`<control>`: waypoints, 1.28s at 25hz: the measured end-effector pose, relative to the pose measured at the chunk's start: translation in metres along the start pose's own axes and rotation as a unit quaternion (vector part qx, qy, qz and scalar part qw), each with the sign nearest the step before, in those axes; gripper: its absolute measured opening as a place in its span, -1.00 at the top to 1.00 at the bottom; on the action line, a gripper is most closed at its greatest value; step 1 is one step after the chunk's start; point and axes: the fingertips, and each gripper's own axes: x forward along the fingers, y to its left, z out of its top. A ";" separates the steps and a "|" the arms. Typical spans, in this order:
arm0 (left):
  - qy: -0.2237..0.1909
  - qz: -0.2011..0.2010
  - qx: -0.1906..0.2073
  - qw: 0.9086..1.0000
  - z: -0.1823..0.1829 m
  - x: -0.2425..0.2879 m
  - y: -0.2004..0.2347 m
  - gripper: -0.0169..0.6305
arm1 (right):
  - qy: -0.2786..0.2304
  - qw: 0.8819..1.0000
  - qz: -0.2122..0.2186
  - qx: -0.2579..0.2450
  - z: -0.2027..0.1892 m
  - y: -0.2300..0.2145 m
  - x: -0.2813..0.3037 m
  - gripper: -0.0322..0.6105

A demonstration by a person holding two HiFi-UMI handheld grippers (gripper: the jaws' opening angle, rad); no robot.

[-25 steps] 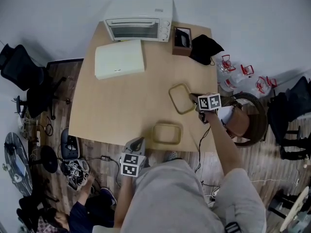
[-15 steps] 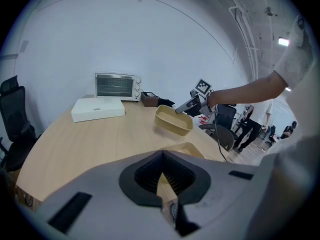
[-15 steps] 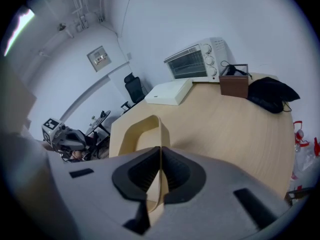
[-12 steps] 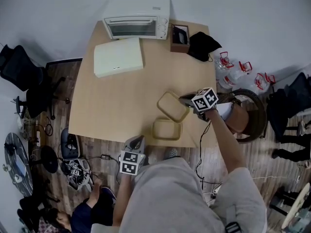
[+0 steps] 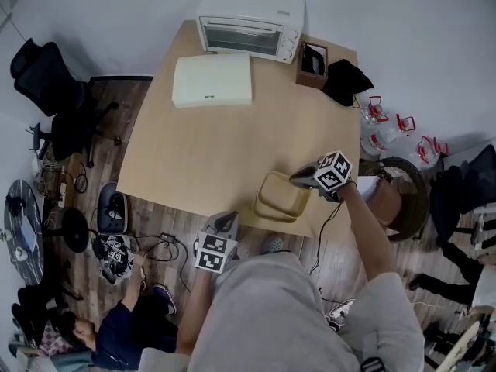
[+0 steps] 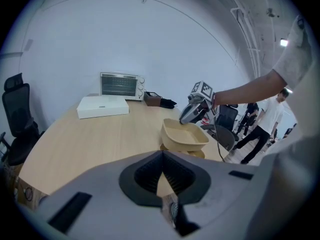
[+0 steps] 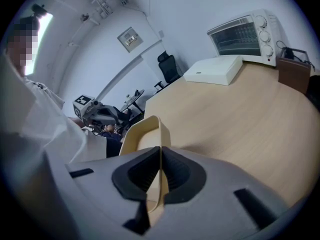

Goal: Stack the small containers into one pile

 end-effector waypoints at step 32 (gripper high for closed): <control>-0.007 0.014 -0.033 0.999 -0.014 -0.011 0.006 0.93 | 0.113 0.991 0.008 -0.069 -0.029 0.006 0.061 0.81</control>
